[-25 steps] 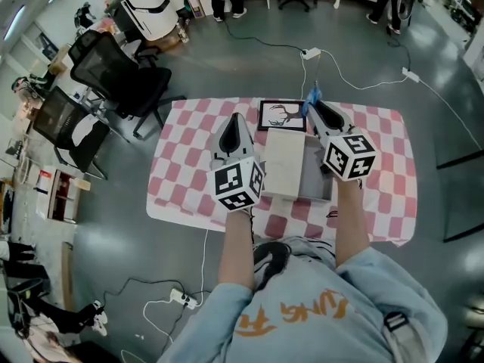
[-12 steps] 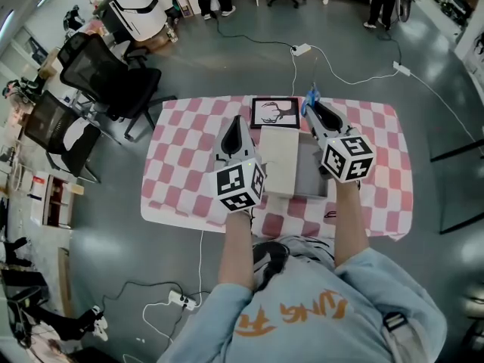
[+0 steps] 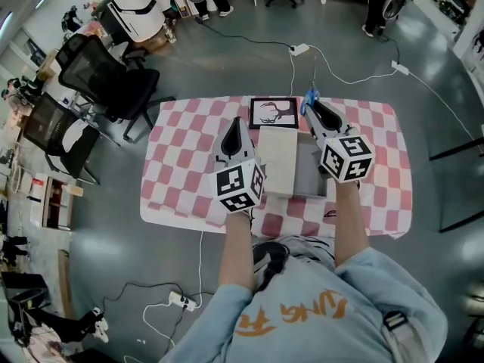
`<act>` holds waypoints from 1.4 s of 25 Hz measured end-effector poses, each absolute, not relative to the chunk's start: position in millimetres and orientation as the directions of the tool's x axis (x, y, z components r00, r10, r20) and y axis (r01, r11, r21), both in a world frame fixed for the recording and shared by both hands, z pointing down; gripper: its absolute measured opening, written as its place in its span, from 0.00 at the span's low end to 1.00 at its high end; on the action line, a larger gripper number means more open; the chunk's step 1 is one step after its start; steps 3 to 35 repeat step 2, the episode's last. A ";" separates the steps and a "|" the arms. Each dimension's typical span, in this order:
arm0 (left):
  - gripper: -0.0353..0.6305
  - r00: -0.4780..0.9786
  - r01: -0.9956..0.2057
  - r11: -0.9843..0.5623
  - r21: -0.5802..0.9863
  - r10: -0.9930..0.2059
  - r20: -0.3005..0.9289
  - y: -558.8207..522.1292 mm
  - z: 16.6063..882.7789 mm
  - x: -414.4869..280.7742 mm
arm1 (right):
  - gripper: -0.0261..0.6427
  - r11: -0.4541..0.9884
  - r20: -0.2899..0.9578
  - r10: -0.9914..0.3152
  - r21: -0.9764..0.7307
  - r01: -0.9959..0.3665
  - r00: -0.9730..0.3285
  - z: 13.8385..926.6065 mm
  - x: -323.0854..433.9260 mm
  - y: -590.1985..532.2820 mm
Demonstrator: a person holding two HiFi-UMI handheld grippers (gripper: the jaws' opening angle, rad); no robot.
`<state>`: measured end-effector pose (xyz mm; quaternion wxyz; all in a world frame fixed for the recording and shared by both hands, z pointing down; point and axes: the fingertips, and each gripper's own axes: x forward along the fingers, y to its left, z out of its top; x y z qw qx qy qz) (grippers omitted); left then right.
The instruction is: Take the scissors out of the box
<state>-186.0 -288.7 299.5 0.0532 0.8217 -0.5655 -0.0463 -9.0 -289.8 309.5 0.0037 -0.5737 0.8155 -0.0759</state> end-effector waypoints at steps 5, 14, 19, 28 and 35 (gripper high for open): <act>0.08 0.355 -0.925 -0.353 0.141 -0.935 -0.014 -288.3 299.6 -186.6 | 0.15 0.331 0.081 -0.936 -0.124 -0.935 -0.342 308.1 -9.9 -289.9; 0.08 0.355 -0.925 -0.353 0.141 -0.935 -0.014 -288.3 299.6 -186.6 | 0.15 0.331 0.081 -0.936 -0.124 -0.935 -0.342 308.1 -9.9 -289.9; 0.08 0.355 -0.925 -0.353 0.141 -0.935 -0.014 -288.3 299.6 -186.6 | 0.15 0.331 0.081 -0.936 -0.124 -0.935 -0.342 308.1 -9.9 -289.9; 0.08 0.355 -0.925 -0.353 0.141 -0.935 -0.014 -288.3 299.6 -186.6 | 0.15 0.331 0.081 -0.936 -0.124 -0.935 -0.342 308.1 -9.9 -289.9; 0.08 0.355 -0.925 -0.353 0.141 -0.935 -0.014 -288.3 299.6 -186.6 | 0.15 0.331 0.081 -0.936 -0.124 -0.935 -0.342 308.1 -9.9 -289.9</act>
